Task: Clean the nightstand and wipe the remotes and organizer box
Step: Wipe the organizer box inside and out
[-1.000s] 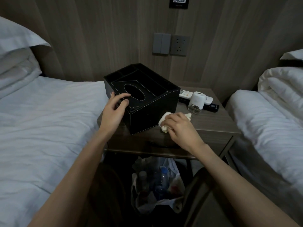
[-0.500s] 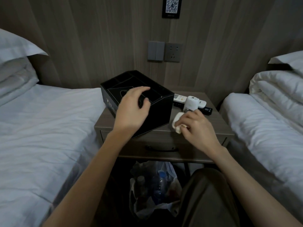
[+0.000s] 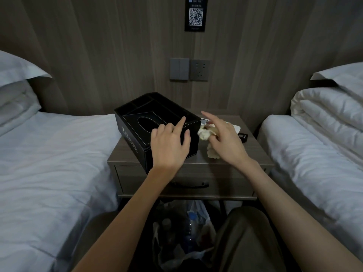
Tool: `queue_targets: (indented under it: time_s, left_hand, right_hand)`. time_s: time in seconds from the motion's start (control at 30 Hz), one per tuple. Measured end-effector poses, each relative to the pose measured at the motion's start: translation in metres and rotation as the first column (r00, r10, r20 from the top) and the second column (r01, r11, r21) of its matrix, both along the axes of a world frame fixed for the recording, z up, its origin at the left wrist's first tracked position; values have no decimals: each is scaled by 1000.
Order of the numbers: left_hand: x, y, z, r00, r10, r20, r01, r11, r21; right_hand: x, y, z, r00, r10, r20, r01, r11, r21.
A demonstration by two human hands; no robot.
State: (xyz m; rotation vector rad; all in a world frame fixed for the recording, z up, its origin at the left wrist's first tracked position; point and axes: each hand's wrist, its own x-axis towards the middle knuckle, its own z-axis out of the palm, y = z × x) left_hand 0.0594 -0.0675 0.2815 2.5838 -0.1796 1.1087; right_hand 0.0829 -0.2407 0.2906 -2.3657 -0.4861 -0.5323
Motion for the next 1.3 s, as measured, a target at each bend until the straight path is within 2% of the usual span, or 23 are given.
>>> queue_targets:
  time_s: [0.1,0.17,0.3,0.4,0.5,0.57,0.63,0.73,0.77,0.87,0.93,1.03,1.2,1.3]
  left_hand:
    - [-2,0,-2,1000,7,9,-7,1000,16]
    - [-3,3,-2,1000,6,15,-6,1000,21]
    - [-9,22,-8,998,-7,67,0,994,106]
    - [-17,51,-10,993,-86,84,78,992,94]
    - [-25,83,-12,988,-133,73,136,990,-26]
    - [-30,101,-14,992,-126,22,128,970,-205]
    - [-32,112,-13,992,-124,-35,99,908,-406]
    - [-32,124,-5,994,-60,-90,4,853,-522]
    - [-32,129,-3,990,-74,-118,-7,818,-575]
    - [-33,147,0,957,-251,-143,53,639,-767]
    - [-31,158,3,940,-315,-128,86,584,-807]
    - [-15,169,9,927,-356,-118,115,567,-816]
    - [18,184,15,872,-453,-186,121,567,-815]
    - [24,192,16,825,-529,-199,132,523,-842]
  right_hand:
    - [6,9,2,987,140,-80,-135,988,73]
    - [6,14,-1,981,159,-113,-146,983,114]
    - [-4,21,-7,991,105,-84,-101,994,48]
    - [-21,30,-3,993,100,-68,-102,994,-36]
    - [-45,50,4,984,173,-49,-177,978,-109]
    - [-61,71,7,964,251,-87,-257,964,-72]
    - [-73,93,7,945,300,-133,-307,951,-39]
    - [-81,121,7,907,390,-158,-397,918,-15]
    - [-83,129,8,894,420,-154,-427,904,-16]
    - [-82,147,12,870,474,-140,-486,871,-70]
    - [-76,155,14,858,489,-160,-510,849,-136]
    - [-67,167,18,853,496,-163,-520,833,-189]
    - [-46,192,20,865,483,-138,-502,837,-218]
    - [-36,201,20,866,481,-137,-500,843,-200]
